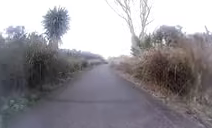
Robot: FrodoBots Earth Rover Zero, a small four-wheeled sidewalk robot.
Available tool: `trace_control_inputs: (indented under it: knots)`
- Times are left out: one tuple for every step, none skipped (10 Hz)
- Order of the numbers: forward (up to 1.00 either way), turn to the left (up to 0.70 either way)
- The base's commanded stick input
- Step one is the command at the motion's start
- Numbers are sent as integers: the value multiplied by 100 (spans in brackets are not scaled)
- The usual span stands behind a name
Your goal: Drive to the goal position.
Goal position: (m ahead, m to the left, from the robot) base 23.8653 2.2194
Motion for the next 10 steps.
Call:
trace_control_inputs:
  knots:
    - [70, 0]
    - [70, 0]
    - [70, 0]
    - [70, -9]
    - [70, -21]
    - [70, -33]
    - [70, -35]
    - [70, -35]
    - [70, -35]
    - [70, -30]
